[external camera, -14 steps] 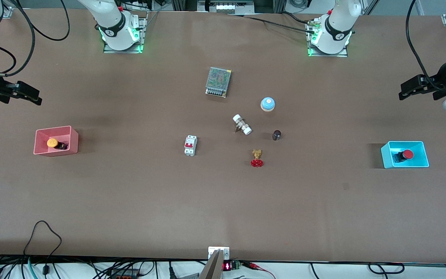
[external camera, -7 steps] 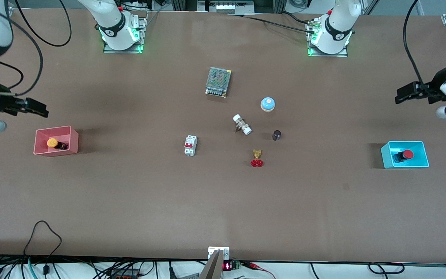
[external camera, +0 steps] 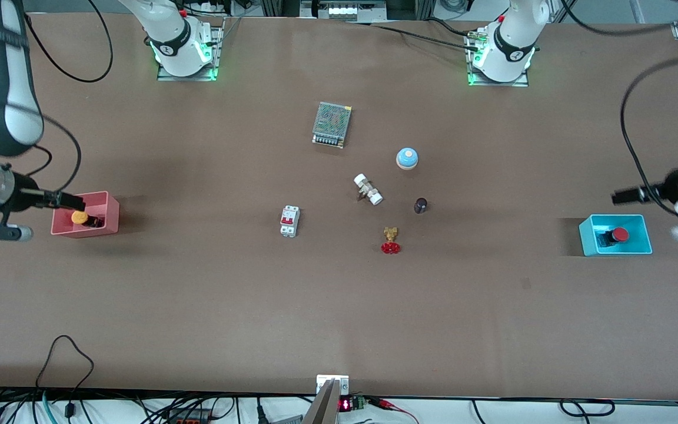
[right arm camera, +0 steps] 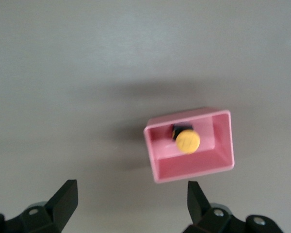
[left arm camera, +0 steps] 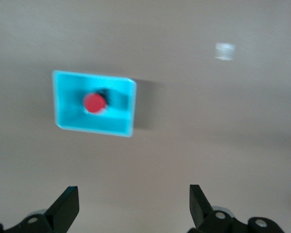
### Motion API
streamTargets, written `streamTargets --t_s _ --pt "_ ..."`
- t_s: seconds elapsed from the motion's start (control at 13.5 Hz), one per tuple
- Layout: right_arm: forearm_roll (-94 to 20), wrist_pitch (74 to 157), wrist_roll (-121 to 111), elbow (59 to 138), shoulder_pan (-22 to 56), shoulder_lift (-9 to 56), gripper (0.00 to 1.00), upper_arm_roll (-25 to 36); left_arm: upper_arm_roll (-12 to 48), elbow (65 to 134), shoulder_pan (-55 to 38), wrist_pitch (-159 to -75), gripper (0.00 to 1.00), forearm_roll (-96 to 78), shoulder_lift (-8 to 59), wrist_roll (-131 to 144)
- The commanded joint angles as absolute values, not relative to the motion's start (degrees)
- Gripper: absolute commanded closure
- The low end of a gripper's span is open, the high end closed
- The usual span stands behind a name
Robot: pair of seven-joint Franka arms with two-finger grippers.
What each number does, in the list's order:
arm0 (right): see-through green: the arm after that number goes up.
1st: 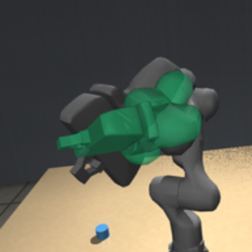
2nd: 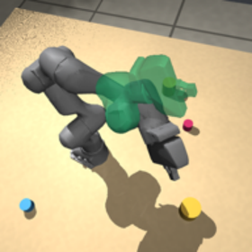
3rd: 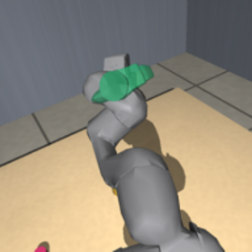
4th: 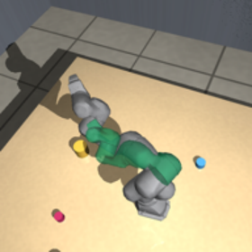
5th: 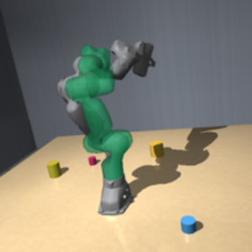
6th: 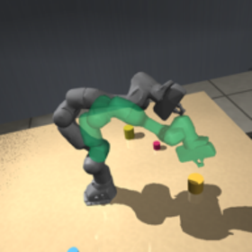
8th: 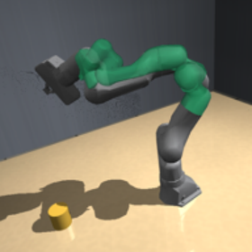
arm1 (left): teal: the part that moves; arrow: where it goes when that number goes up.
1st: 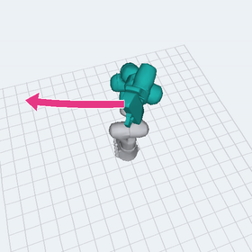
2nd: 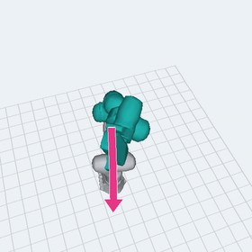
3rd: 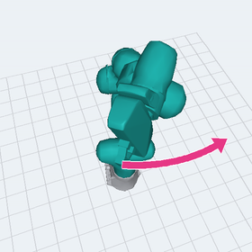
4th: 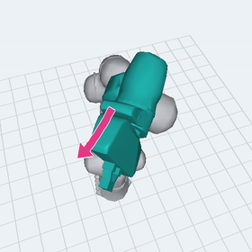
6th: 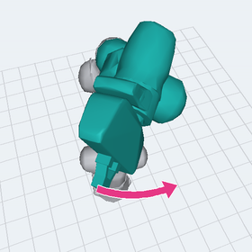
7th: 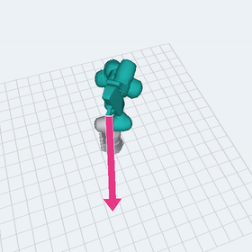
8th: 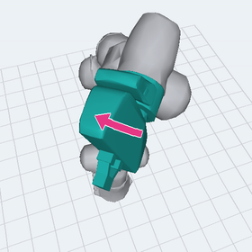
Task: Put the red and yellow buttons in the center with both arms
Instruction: 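Lower both grippers and grasp the yellow and red buttons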
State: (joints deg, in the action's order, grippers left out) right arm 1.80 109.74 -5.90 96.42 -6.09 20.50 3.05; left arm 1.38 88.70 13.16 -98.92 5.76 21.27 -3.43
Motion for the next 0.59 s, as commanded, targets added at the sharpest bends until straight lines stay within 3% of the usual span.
streamTargets --t_s 0.0,0.52 --pt "2.29 113.45 -12.19 96.94 -9.39 24.24 0.00 2.46 1.76 88.22 17.03 -105.87 0.00 9.67 26.27 -11.39" --pt "2.81 117.51 -16.35 97.21 -10.64 29.71 0.00 2.46 1.85 104.92 19.68 -134.17 0.00 9.58 26.72 -16.86"
